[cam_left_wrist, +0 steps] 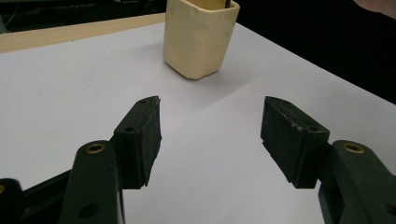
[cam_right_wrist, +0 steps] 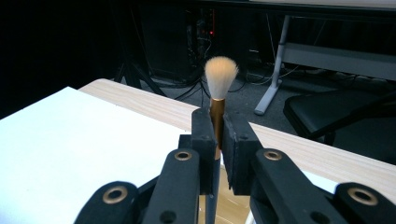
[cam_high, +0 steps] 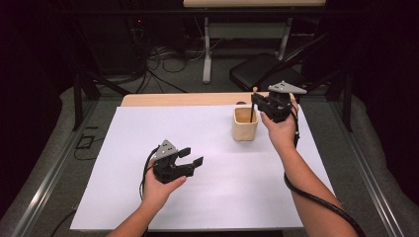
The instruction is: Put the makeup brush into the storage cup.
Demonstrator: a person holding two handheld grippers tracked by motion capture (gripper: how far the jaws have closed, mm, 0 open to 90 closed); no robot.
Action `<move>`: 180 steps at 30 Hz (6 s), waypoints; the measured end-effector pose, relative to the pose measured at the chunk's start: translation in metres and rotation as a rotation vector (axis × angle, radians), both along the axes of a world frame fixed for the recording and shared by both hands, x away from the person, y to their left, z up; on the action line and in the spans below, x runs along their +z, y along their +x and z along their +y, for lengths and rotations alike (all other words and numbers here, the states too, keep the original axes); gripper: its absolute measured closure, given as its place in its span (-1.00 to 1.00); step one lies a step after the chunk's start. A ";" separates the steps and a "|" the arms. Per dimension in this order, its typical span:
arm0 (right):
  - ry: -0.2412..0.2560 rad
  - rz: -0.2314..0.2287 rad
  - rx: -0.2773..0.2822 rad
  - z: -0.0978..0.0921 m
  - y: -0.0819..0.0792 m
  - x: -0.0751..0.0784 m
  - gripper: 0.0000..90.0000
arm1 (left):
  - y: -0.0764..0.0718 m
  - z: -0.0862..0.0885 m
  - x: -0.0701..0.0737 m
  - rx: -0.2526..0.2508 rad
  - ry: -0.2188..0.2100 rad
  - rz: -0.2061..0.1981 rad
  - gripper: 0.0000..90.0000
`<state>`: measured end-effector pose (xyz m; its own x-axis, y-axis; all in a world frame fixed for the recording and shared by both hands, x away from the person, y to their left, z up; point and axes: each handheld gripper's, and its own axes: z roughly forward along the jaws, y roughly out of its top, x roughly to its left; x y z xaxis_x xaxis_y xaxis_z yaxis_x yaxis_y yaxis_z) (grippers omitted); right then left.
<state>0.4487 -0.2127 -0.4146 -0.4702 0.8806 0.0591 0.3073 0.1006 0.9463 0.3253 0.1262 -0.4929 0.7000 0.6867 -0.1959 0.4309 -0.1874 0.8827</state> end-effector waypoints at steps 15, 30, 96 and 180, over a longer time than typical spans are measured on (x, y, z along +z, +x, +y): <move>-0.008 0.011 0.005 0.000 0.001 -0.008 0.86 | 0.000 0.001 -0.001 0.002 0.000 0.004 -0.15; -0.009 0.016 0.000 -0.006 0.003 -0.019 0.86 | 0.003 -0.004 -0.002 0.000 -0.005 0.010 -0.15; -0.036 0.056 0.037 -0.001 0.002 -0.052 0.85 | 0.000 0.003 -0.005 0.003 -0.004 0.011 -0.15; -0.025 0.032 0.146 -0.011 -0.100 -0.076 -0.59 | -0.020 0.060 -0.016 0.064 0.048 -0.033 -0.35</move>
<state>0.3487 -0.2233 -0.4903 -0.5915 0.8044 0.0550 0.3177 0.1698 0.9329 0.3052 0.1865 -0.5092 0.6595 0.7386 -0.1397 0.4145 -0.2024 0.8872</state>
